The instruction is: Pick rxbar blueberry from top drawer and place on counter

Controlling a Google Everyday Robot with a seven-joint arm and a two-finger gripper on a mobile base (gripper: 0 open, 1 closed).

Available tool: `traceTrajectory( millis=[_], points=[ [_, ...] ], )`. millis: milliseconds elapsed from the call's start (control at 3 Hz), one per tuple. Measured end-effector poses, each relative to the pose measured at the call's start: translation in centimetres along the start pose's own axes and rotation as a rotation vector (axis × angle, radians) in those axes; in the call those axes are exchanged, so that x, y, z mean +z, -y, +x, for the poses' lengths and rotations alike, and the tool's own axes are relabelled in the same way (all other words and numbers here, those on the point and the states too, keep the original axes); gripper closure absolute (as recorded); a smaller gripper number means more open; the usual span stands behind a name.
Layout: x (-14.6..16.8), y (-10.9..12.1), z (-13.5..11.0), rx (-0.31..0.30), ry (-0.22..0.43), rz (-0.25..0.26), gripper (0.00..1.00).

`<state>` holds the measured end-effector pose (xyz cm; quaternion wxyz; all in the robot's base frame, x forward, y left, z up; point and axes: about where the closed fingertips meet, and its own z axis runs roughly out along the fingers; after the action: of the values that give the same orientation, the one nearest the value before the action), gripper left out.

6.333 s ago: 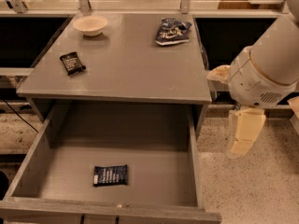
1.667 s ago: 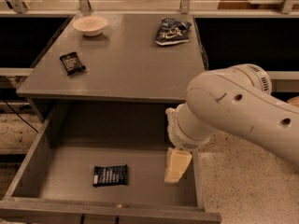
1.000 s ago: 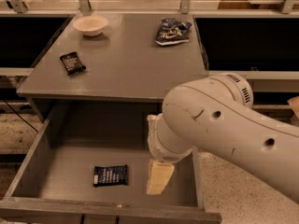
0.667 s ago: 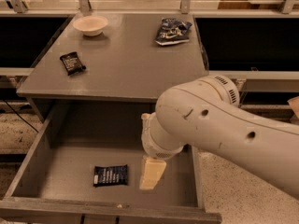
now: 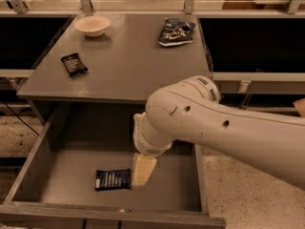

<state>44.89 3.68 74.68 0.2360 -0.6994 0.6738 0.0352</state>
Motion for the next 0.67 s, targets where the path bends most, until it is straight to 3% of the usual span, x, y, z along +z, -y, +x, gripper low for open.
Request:
traceTrajectory(
  millis=[667],
  points=[
    [2.6,-0.8,-0.2,-0.019,-0.092,0.031,0.00]
  ],
)
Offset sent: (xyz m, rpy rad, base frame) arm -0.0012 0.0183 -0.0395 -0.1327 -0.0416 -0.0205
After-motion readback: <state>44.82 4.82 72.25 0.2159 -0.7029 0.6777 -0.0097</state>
